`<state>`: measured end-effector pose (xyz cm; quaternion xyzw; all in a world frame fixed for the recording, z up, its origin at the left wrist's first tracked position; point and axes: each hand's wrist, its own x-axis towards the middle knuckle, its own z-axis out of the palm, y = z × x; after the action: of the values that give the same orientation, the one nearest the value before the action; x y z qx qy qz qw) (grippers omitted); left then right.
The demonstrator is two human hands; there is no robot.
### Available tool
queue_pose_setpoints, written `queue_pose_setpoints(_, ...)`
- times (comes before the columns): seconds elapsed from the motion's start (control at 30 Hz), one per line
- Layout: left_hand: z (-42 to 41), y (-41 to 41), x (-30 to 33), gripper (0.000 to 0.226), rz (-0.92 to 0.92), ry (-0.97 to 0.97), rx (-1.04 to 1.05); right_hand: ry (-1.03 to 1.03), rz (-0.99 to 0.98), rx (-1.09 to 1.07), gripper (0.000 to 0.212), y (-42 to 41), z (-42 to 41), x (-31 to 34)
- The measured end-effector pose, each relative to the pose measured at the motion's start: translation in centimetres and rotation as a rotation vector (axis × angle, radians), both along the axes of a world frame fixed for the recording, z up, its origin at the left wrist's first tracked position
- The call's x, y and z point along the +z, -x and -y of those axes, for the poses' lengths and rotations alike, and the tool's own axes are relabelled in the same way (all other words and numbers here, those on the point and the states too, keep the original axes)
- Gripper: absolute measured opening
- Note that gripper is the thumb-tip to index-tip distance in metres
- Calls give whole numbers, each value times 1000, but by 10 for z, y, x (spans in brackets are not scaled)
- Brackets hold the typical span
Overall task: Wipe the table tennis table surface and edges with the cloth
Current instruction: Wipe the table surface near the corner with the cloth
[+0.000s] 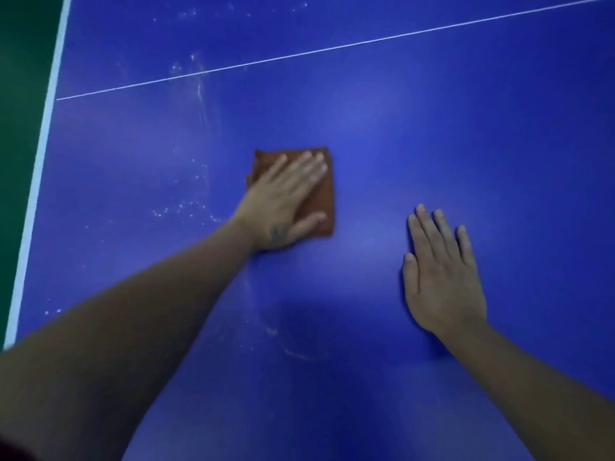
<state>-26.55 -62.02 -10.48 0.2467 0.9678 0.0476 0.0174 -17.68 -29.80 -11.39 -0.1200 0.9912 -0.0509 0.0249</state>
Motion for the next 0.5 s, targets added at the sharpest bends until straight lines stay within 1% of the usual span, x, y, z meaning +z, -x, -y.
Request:
queue_pose_setpoints(0.1, 36, 41, 1, 84, 4, 53, 118, 21, -19, 1, 63, 0, -2, -5)
queue_pose_setpoints(0.2, 45, 24, -4, 84, -7, 42, 204, 15, -6, -8, 63, 0, -1, -5)
queue_pose_setpoints(0.3, 33, -29, -7, 85, -24, 27, 245, -2, 16, -13, 64, 1, -1, -3)
queue_pose_setpoints(0.4, 9, -100, -8, 87, -25, 5, 269, -13, 38, -24, 64, 0, 1, 0)
queue_pose_setpoints(0.5, -25, -181, -14, 89, -6, -8, 227, -12, 56, -27, 64, 0, 3, 6)
